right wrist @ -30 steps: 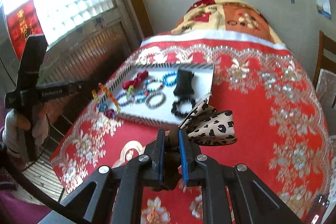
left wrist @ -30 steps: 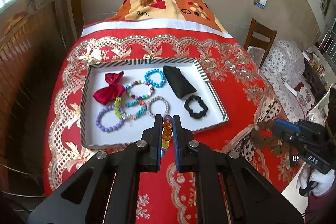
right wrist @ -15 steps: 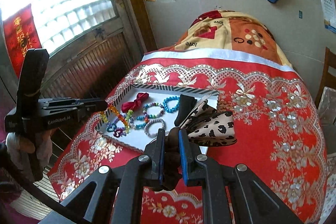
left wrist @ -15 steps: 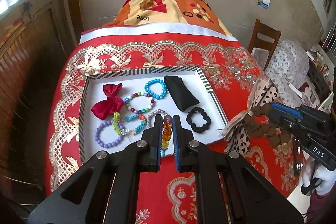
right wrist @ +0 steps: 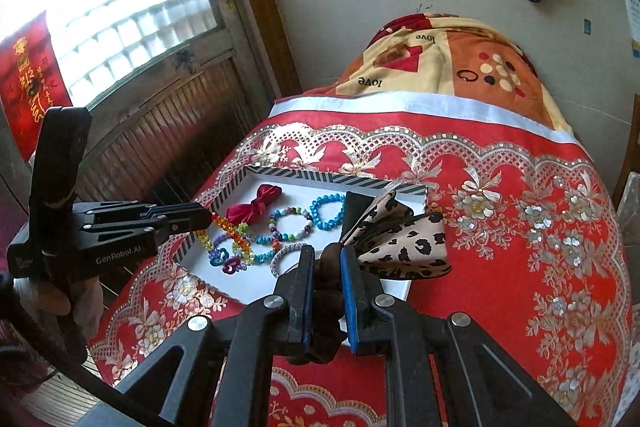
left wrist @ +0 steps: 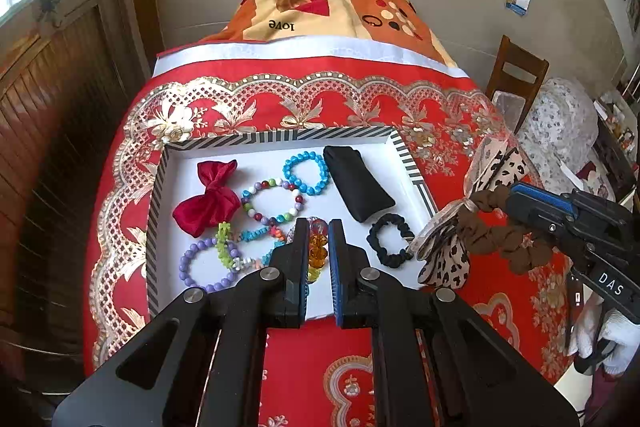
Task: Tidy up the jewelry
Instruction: 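Carry both items into the tray and open both tools to release them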
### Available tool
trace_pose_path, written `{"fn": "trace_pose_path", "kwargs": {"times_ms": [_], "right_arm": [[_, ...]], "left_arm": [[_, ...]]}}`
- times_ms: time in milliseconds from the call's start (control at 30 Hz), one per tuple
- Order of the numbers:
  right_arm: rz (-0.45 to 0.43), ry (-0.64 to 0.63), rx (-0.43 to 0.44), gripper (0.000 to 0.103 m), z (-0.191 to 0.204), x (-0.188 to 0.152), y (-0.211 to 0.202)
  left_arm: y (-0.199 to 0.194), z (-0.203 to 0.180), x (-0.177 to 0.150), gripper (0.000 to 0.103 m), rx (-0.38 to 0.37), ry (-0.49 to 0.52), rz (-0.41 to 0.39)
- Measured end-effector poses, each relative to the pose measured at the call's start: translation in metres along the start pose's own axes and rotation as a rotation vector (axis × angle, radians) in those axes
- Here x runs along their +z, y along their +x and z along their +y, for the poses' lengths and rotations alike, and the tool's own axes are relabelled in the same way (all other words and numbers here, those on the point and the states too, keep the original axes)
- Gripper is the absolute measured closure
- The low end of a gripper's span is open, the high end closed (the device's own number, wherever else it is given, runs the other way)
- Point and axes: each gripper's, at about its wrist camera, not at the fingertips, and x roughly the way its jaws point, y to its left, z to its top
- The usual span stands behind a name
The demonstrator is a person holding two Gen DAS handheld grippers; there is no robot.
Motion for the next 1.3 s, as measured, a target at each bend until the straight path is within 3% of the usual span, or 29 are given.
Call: {"fn": "trace_pose_path", "kwargs": {"times_ms": [867, 1300], "right_arm": [[0.044, 0.019, 0.08, 0.091, 0.001, 0.024, 0.058], [0.172, 0.16, 0.163, 0.091, -0.013, -0.01, 0.124]], "left_arm": [[0.039, 0.014, -0.001, 0.095, 0.013, -0.084, 0.07], [0.078, 0.049, -0.025, 0.095, 0.053, -0.199, 0.171]]}}
